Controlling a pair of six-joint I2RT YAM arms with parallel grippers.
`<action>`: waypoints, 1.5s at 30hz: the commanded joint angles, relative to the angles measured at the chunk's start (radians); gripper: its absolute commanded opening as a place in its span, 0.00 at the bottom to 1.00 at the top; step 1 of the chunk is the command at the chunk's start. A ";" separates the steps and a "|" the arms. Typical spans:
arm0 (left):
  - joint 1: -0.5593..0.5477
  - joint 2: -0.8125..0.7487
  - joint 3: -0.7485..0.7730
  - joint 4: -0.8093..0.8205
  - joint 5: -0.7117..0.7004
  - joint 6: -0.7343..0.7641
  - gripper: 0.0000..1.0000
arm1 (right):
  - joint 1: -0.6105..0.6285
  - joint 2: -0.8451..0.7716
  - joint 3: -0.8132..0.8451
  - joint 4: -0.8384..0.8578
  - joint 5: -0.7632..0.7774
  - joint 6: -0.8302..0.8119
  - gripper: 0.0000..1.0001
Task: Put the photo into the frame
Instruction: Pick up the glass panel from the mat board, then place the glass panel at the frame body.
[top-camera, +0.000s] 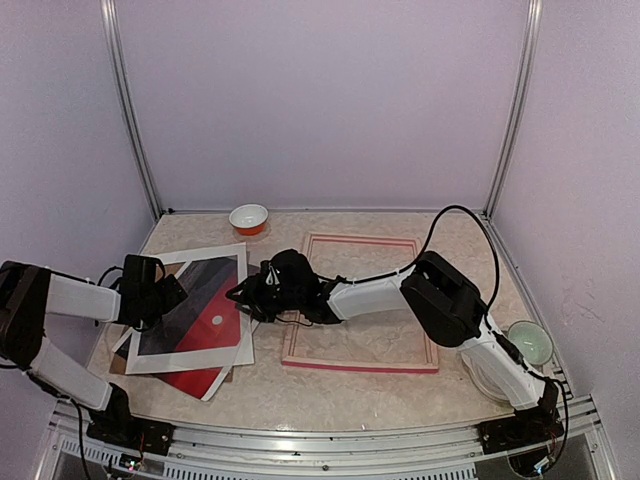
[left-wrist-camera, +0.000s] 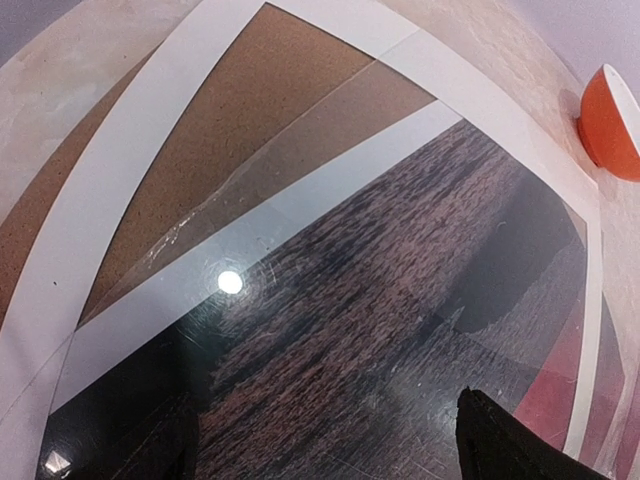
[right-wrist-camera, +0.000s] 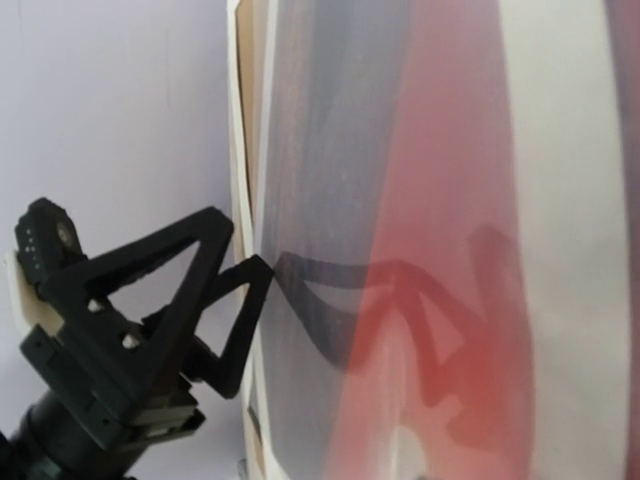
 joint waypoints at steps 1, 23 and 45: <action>-0.005 -0.013 -0.032 -0.045 0.046 -0.023 0.88 | -0.009 -0.015 -0.027 0.030 -0.003 0.001 0.36; 0.007 -0.241 0.014 -0.204 0.092 -0.040 0.91 | -0.032 -0.045 -0.062 0.036 -0.024 -0.033 0.00; 0.012 -0.442 0.028 -0.348 0.109 -0.015 0.96 | -0.087 -0.147 -0.065 -0.116 -0.164 -0.191 0.00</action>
